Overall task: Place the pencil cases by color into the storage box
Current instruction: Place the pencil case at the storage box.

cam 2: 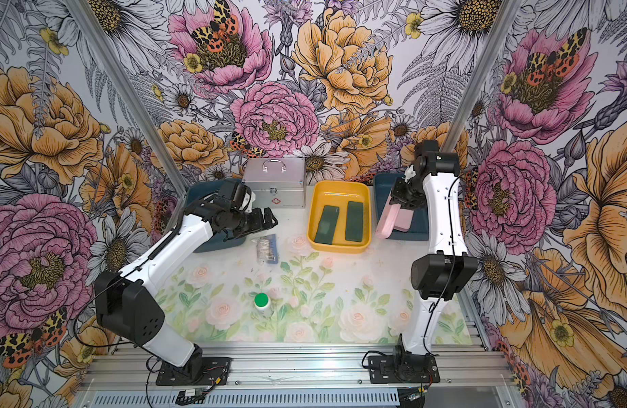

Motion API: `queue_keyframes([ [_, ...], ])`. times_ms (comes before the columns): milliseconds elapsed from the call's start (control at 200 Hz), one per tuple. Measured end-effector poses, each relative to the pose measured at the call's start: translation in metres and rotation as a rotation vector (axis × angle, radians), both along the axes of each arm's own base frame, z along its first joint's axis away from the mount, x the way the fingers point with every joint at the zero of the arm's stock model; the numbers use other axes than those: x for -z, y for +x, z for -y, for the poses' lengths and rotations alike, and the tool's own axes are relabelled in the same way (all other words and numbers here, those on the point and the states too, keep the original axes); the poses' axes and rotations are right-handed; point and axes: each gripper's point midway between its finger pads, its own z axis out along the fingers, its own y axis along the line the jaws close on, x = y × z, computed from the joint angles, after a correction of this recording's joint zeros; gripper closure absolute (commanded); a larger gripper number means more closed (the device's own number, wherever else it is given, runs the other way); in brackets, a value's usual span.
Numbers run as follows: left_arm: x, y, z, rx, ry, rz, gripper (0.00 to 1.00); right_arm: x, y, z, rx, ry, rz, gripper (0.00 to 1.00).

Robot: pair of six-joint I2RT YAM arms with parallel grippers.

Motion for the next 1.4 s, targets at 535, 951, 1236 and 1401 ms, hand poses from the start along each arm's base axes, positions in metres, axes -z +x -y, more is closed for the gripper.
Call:
queue_keyframes([
  [535, -0.023, 0.030, 0.003, -0.080, -0.027, 0.046, 0.01, 0.091, 0.119, 0.092, 0.302, 0.163, 0.061, 0.87],
  [951, -0.012, 0.086, 0.044, -0.087, -0.030, 0.052, 0.01, 0.144, 0.166, 0.122, 0.404, 0.342, 0.114, 0.88],
  [1236, -0.006, 0.096, 0.062, -0.071, -0.030, 0.039, 0.01, 0.155, 0.184, 0.111, 0.327, 0.389, 0.162, 0.88],
  [1401, -0.007, 0.099, 0.065, -0.069, -0.030, 0.037, 0.01, 0.165, 0.182, 0.113, 0.298, 0.347, 0.155, 0.88],
])
